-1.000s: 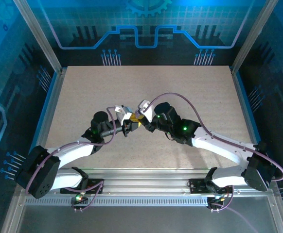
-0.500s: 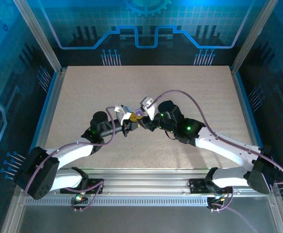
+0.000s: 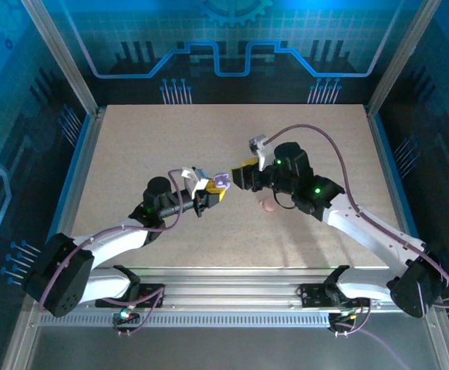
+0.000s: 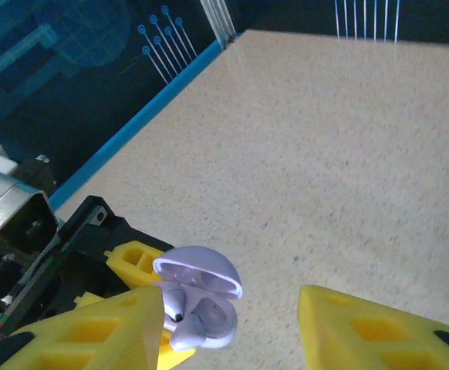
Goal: Insert wireless bluetooth earbuds into charging case
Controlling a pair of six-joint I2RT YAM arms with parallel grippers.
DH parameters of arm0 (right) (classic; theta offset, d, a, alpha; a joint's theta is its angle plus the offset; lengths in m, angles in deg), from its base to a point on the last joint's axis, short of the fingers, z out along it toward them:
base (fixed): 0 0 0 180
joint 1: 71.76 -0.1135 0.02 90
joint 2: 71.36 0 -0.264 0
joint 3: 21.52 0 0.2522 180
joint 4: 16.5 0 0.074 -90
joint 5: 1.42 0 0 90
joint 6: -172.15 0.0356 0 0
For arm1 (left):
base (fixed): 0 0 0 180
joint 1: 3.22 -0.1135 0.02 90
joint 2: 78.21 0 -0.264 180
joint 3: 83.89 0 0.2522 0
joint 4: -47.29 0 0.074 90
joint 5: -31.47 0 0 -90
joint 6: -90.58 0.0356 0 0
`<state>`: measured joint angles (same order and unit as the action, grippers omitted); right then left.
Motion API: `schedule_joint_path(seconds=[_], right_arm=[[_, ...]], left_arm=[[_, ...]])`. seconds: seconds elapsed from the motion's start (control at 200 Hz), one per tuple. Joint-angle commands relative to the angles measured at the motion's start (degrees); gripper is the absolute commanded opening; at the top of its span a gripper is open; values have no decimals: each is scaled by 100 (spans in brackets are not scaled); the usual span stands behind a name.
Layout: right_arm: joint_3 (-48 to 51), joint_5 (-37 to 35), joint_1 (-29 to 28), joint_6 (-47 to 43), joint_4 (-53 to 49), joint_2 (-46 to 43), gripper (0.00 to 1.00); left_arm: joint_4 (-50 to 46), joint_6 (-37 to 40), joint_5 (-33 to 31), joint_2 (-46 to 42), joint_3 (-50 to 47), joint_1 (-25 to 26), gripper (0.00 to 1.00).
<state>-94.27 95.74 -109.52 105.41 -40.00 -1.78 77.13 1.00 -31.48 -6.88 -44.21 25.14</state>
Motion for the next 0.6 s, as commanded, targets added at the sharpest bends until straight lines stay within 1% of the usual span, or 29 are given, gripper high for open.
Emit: schedule_joint_path(seconds=[0.0, 0.12, 0.175, 0.285, 0.35, 0.465, 0.595], right_arm=[[-184, 836, 187, 994, -545, -56, 51], [-156, 1223, 261, 1546, -839, -9, 52], [-97, 1508, 262, 1682, -846, -18, 52], [293, 1687, 218, 1887, -451, -240, 49], [428, 1621, 217, 1934, -426, -343, 49], [360, 1479, 209, 1878, -614, -343, 51], [246, 1481, 199, 1848, -621, -250, 58]], left_arm=[[0, 150, 24, -171, 169, 59, 18], [0, 159, 21, -183, 170, 73, 18], [-33, 168, 4, -180, 177, 72, 18], [-35, 161, -3, -181, 178, 74, 17], [-26, 155, 14, -157, 191, 72, 18], [6, 133, 30, -151, 199, 76, 18], [12, 125, 28, -145, 204, 77, 18]])
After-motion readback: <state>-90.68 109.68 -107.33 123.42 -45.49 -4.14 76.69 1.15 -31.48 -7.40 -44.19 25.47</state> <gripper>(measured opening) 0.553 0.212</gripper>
